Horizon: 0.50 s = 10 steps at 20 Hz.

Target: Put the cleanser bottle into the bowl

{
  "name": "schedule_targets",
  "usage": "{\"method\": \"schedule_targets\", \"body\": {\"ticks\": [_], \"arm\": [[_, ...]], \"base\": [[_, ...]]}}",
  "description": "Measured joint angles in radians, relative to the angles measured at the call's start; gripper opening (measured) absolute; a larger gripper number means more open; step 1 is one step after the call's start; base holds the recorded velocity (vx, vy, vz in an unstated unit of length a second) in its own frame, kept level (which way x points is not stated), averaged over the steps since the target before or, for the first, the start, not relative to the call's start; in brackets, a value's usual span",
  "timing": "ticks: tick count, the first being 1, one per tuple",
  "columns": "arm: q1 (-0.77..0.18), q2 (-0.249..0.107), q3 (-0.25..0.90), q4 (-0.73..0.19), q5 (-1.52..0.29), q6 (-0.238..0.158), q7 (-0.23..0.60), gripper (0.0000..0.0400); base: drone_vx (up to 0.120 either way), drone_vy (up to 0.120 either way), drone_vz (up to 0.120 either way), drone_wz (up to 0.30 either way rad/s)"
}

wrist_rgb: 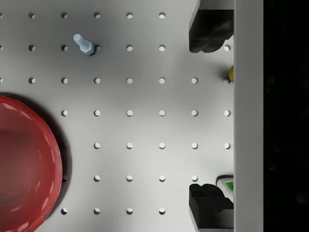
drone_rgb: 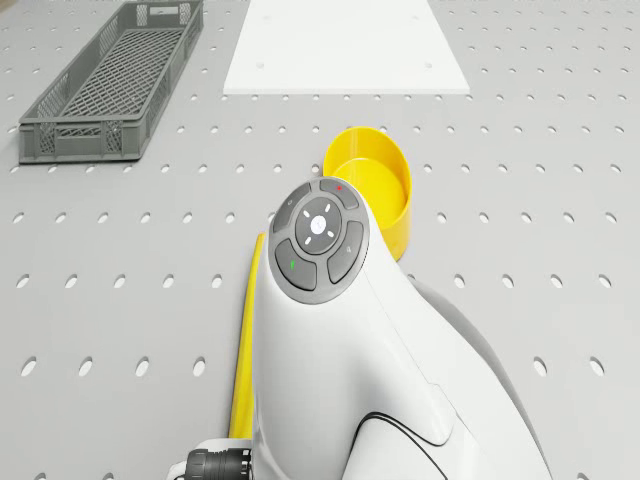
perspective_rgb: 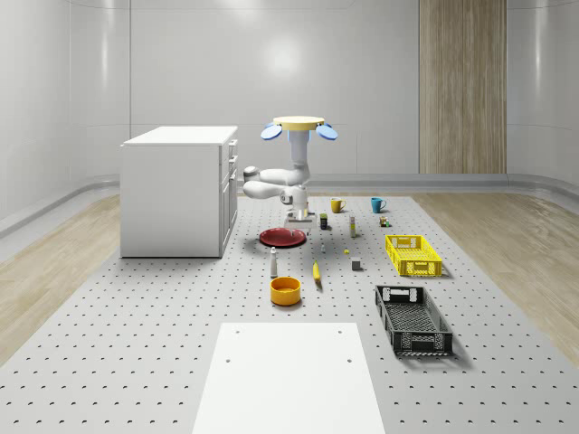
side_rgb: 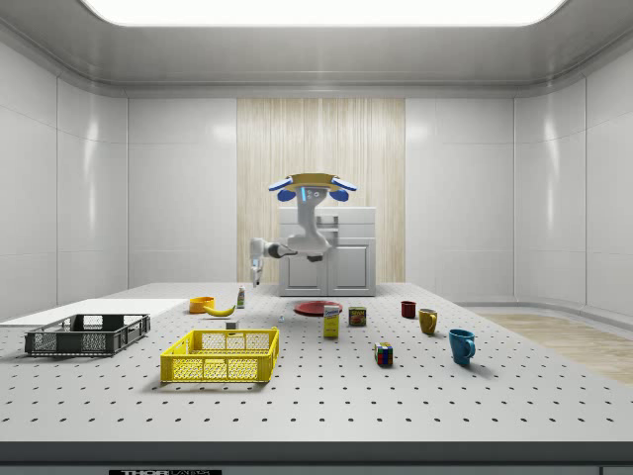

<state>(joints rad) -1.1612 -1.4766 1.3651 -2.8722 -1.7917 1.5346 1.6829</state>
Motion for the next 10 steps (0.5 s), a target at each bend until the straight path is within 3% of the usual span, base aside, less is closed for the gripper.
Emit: {"method": "schedule_targets", "body": {"ticks": [7,10], "arm": [[-0.003,-0.012,0.002,0.001,0.005,0.011,0.002,0.0400],[-0.004,-0.016,0.003,0.001,0.007,0.015,0.003,0.0400]], "base": [[0.120,0.000,0.000,0.000],[0.120,0.000,0.093,0.000]]}}
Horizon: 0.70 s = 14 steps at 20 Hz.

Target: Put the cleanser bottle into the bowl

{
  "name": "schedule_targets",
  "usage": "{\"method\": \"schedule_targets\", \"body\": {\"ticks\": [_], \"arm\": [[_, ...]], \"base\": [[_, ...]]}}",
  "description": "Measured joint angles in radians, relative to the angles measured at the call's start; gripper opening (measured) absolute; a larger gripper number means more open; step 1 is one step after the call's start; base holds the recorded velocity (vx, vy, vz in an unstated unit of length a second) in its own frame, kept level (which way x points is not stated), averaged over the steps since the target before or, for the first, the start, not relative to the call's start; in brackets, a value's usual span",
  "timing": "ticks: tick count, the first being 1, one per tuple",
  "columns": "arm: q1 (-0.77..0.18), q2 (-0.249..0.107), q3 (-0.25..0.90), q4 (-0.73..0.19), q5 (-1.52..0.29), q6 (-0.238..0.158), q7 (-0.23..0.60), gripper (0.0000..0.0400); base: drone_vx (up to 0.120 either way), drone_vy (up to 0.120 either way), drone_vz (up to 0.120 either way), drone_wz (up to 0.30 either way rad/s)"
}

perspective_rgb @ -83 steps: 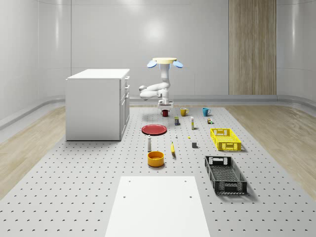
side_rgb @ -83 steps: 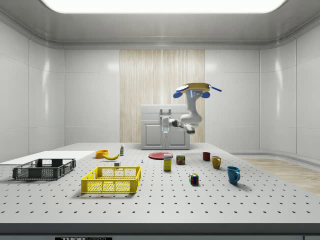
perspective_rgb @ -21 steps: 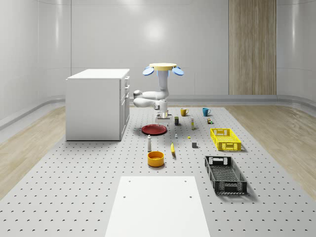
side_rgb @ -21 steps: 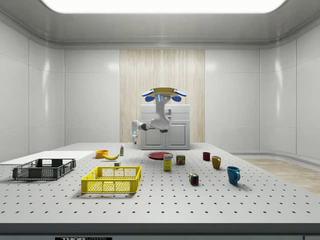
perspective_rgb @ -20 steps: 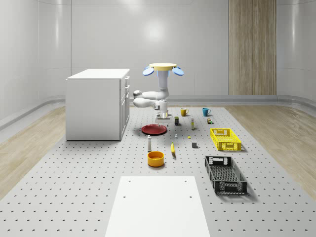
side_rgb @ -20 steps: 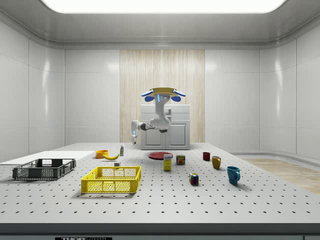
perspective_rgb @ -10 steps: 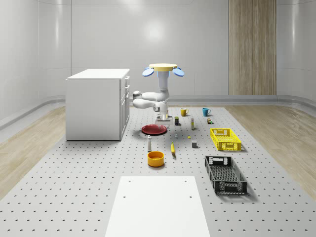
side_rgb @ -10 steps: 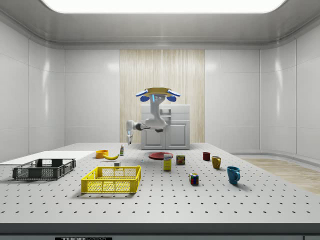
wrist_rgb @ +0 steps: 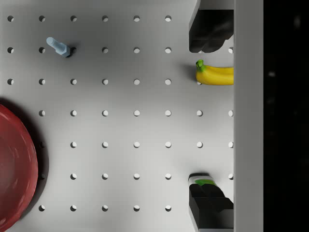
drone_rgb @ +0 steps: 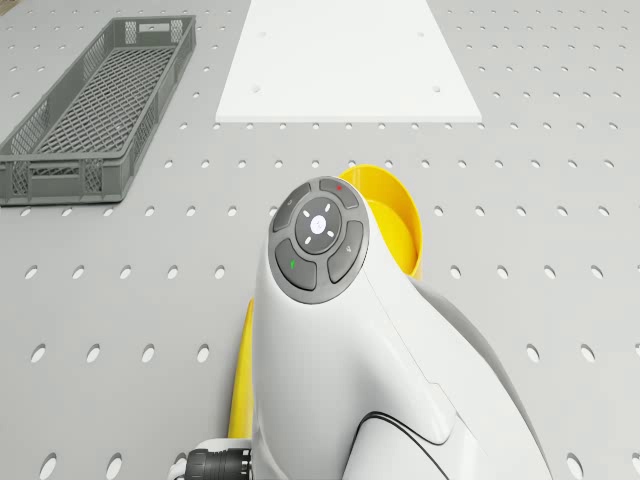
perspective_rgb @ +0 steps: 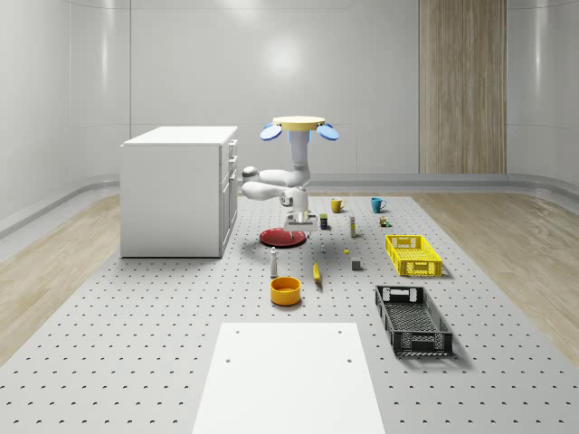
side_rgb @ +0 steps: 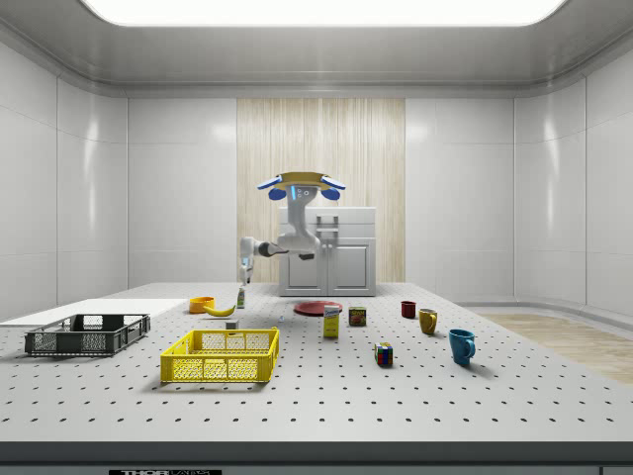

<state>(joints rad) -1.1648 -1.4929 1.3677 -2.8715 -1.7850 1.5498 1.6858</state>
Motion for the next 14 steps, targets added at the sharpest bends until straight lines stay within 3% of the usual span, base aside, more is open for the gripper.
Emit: {"method": "schedule_targets", "body": {"ticks": [7,14], "arm": [[-0.002,-0.010,0.002,0.000,0.004,0.010,0.001,0.0400],[0.058,-0.027,0.005,0.003,0.011,0.025,-0.062,0.0400]], "base": [[0.120,0.000,0.000,0.000],[0.000,0.000,0.000,0.000]]}}
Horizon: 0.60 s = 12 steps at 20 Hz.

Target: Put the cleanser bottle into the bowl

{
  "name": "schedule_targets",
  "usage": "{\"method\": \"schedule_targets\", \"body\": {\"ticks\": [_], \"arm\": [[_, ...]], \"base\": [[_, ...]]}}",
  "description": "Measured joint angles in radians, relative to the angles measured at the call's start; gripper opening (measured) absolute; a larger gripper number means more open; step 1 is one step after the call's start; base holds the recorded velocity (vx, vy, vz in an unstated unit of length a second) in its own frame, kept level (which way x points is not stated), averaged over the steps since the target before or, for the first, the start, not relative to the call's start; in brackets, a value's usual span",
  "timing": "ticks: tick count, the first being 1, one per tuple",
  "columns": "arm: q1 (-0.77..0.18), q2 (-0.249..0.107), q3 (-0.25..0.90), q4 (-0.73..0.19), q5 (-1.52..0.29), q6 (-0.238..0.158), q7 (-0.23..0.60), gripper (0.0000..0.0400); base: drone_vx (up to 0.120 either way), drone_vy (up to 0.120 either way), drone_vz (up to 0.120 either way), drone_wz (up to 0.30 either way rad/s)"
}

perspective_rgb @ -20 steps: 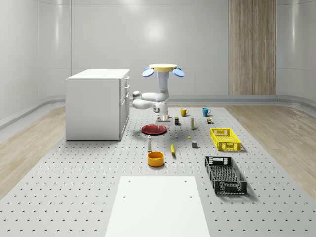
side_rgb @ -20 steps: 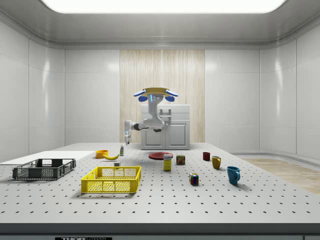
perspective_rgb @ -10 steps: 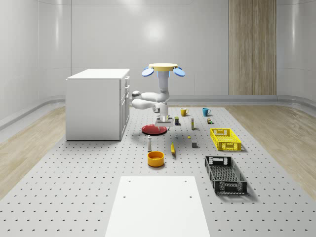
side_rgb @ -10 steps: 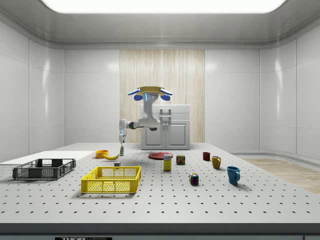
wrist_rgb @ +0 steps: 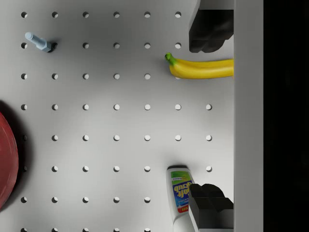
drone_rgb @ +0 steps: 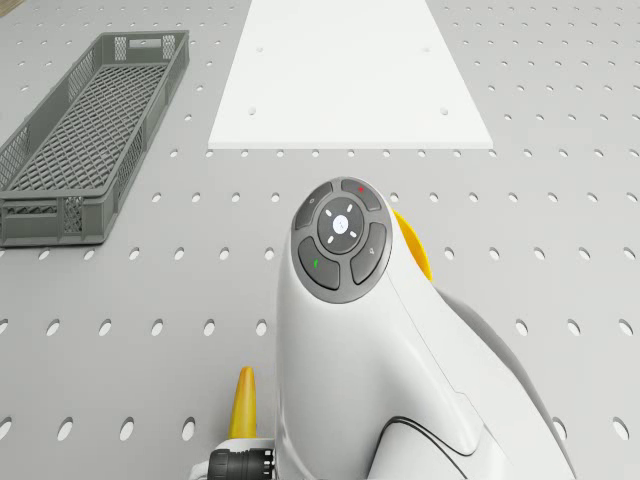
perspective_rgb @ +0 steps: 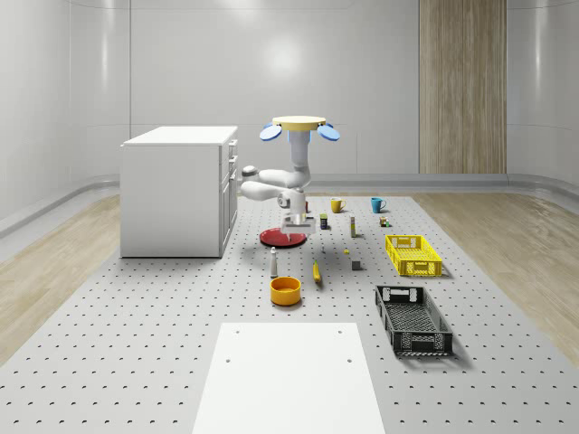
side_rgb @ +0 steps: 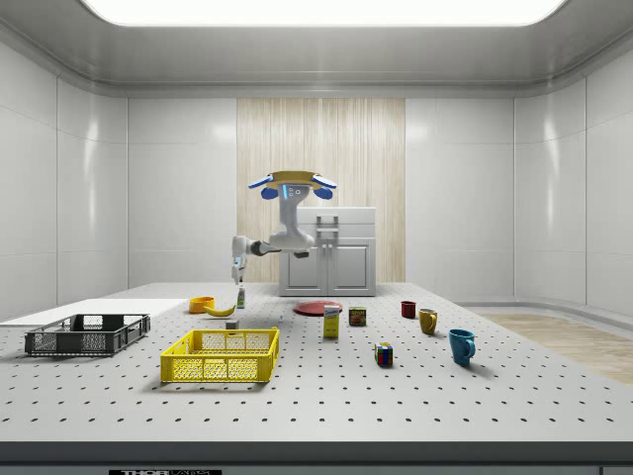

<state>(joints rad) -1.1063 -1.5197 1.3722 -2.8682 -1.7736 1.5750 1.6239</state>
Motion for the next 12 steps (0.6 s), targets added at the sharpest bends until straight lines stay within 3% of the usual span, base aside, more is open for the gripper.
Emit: {"method": "schedule_targets", "body": {"ticks": [12], "arm": [[0.136,-0.029,0.010,0.026,0.019,0.030,-0.162,0.0400]], "base": [[0.000,0.000,0.000,0.000]]}}
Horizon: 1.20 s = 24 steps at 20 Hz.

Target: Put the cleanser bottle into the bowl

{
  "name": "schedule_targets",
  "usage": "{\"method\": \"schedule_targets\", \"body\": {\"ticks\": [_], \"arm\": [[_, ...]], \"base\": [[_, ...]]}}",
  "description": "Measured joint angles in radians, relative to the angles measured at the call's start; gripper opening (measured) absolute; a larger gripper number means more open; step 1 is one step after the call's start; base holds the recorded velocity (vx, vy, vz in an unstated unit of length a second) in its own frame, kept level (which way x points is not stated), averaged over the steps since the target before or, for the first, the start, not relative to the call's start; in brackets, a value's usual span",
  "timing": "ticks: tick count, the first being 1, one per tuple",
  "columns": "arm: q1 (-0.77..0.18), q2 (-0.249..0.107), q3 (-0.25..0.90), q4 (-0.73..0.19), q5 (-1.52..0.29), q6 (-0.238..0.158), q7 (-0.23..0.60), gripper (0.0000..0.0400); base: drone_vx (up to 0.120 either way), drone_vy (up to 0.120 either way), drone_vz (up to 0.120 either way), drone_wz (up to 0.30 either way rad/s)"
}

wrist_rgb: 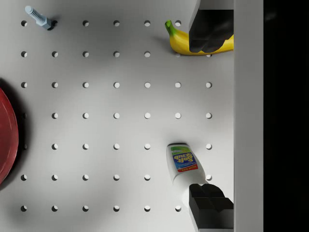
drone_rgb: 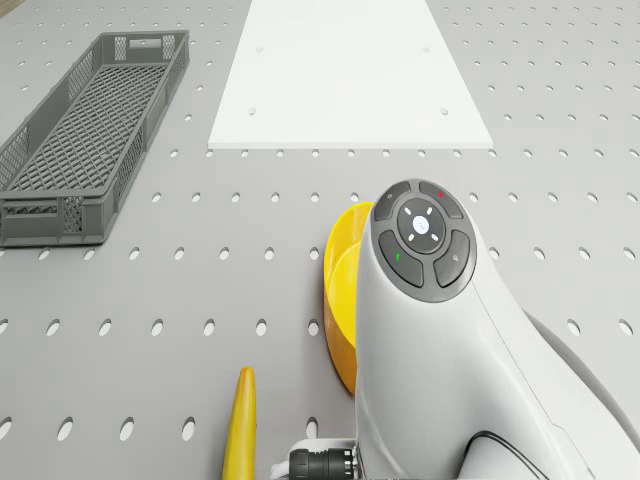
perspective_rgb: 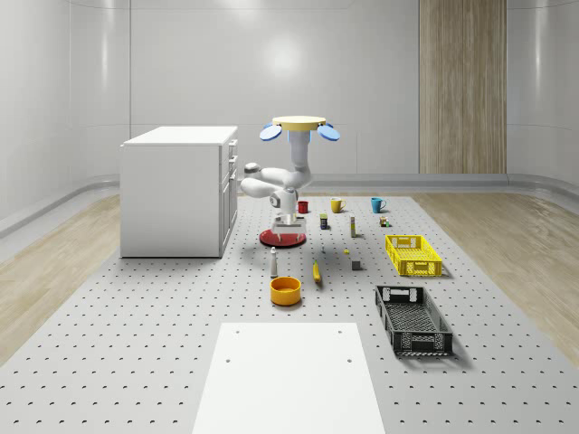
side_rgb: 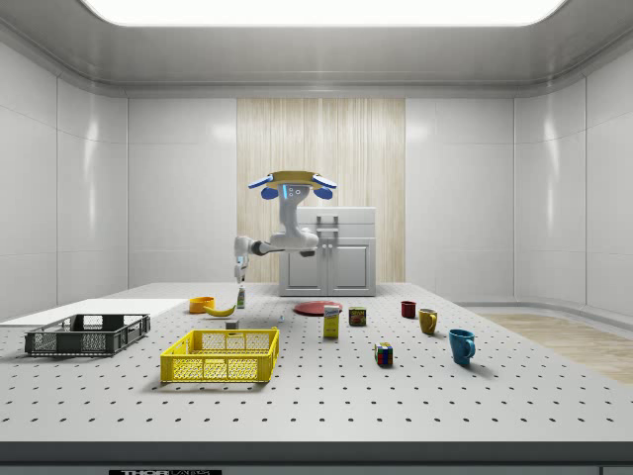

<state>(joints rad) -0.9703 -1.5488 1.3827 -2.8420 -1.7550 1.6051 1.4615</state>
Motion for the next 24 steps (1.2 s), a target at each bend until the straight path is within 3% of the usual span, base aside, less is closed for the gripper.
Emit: {"method": "schedule_targets", "body": {"ticks": [13,24], "arm": [[0.094,-0.024,0.012,0.050,0.021,0.028,-0.144,0.0400],[0.110,-0.038,-0.053,0.091,-0.031,0.072,-0.196,0.0400]], "base": [[0.000,0.000,0.000,0.000],[0.000,0.000,0.000,0.000]]}}
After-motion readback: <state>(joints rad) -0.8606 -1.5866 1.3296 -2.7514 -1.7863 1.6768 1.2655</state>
